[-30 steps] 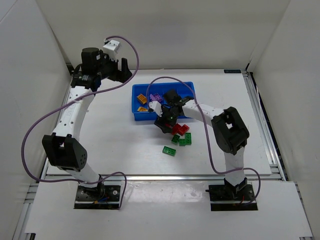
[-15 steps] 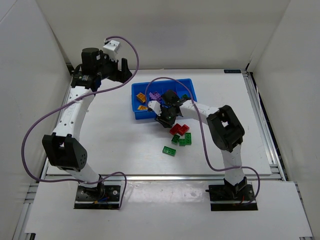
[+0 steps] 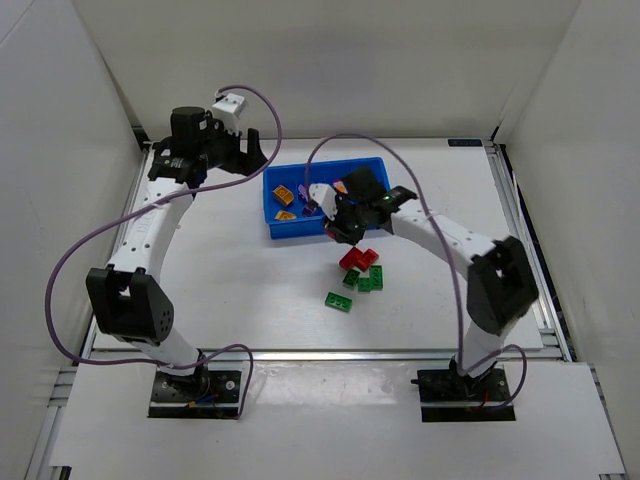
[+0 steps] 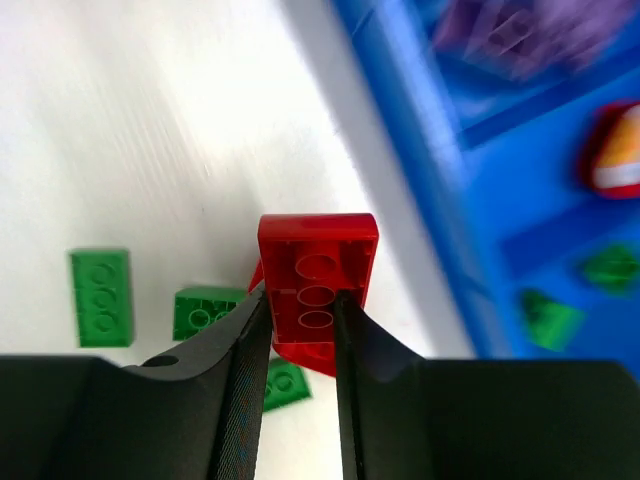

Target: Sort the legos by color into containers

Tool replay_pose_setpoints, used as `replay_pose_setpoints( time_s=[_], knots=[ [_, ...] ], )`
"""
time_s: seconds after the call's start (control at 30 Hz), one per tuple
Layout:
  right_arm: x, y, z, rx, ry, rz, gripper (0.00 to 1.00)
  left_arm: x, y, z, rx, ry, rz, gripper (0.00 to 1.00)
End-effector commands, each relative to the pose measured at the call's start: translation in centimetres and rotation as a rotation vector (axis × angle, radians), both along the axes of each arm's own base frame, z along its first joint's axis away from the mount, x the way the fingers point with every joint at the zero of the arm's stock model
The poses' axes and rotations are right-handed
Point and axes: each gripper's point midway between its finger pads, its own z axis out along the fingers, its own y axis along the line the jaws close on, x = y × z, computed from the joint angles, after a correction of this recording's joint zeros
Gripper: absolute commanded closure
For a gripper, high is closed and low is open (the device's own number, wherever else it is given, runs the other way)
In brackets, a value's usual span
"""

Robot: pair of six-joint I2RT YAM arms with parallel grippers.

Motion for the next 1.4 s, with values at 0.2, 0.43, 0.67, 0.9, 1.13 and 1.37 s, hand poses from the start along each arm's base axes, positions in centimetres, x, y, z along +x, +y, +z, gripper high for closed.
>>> replay_pose_setpoints(
  time_s=[0.2, 0.43, 0.67, 0.9, 1.13, 1.37],
  knots=[
    [7.6, -1.6, 11.2, 0.181, -0.139, -0.155, 0.82, -2.7, -0.7, 2.5, -0.058, -0.036, -0.021, 0.08],
    [14.7, -2.5, 7.1, 0.199, -0.029, -0.278, 0.81, -2.0, -0.9, 2.6, -0.045, -0.048, -0.044, 0.08],
    [15.7, -0.1, 3.8, 0.192, 0.012, -0.232, 0.79, -1.4, -1.2, 2.5, -0.046, -0.042, -0.050, 0.08],
    [16.2, 0.4, 0.5, 0.147, 0.036, -0.235, 0.59, -1.8, -1.6, 1.7, -0.055, -0.013, -0.065, 0.07],
    [15.6, 0.2, 1.0, 0.140, 0.022, -0.252, 0.22, -5.3, -4.7, 0.2, -0.064, 0.025, -0.261, 0.07],
    [13.9, -4.5, 9.4, 0.225, -0.058, -0.392, 0.20, -11.6, -8.9, -1.3, -0.125, 0.112, -0.530, 0.07]
  ],
)
